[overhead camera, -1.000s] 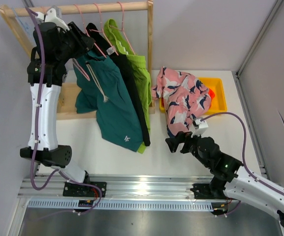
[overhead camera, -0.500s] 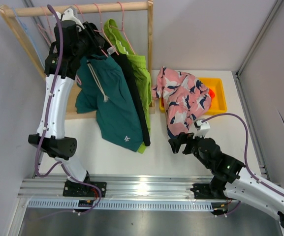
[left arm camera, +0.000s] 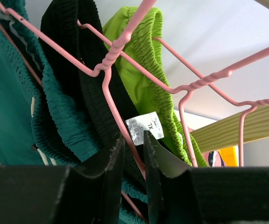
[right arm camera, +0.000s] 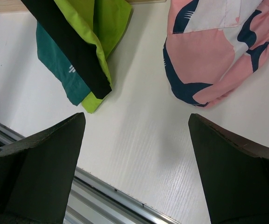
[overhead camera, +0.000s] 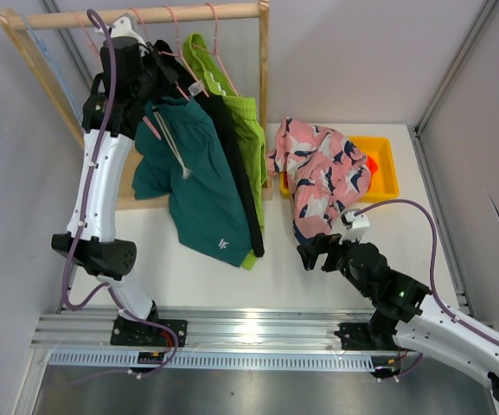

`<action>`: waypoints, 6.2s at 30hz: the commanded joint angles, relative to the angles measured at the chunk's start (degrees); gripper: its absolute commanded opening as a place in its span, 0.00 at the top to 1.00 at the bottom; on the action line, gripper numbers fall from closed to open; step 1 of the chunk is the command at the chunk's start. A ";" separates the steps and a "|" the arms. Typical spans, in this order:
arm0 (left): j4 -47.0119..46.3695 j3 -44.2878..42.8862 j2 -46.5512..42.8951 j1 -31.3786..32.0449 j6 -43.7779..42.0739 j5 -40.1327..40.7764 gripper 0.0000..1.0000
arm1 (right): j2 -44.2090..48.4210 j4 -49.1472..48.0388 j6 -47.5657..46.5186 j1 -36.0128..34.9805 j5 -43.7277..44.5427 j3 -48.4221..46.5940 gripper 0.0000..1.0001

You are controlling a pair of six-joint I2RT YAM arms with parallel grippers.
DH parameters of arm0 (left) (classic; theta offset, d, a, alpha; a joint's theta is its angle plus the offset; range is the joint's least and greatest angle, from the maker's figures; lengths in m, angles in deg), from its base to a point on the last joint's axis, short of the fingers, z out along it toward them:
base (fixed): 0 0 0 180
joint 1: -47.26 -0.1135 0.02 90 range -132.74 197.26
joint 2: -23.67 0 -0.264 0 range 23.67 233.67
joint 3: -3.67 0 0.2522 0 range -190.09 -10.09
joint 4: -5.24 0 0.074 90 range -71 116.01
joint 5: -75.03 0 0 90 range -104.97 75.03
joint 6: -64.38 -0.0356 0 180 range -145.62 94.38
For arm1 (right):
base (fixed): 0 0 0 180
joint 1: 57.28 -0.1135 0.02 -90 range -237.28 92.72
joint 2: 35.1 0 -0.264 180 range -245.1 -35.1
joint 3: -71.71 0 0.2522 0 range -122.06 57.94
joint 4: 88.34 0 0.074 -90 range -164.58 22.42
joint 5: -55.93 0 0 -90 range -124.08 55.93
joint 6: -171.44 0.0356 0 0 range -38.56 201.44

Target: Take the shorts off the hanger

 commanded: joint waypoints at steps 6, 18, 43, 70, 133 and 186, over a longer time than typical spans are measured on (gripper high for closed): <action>-1.08 -2.00 1.38 0.73 -1.29 0.94 0.85 | 0.57 -1.34 -0.87 0.08 2.11 -1.25 0.01; 5.07 -5.42 -3.10 0.73 -5.68 4.54 1.00 | -1.89 -4.85 -3.23 -0.10 -0.26 -4.40 0.01; 8.68 -9.82 -11.10 0.64 -5.33 0.85 1.00 | -50.04 -14.08 -21.17 -19.96 -7.65 -68.45 0.01; 7.27 -6.83 -14.00 -0.24 -4.45 -1.96 1.00 | -71.79 -18.99 -20.64 -21.10 -2.64 -82.04 1.00; 13.78 24.81 -42.83 -1.91 -6.91 0.06 1.00 | -35.00 -0.12 -55.19 -15.33 23.31 -87.63 1.00; 15.27 17.61 -38.35 -1.91 -10.70 3.75 1.00 | -51.10 -32.90 -9.84 49.02 -31.73 -43.85 1.00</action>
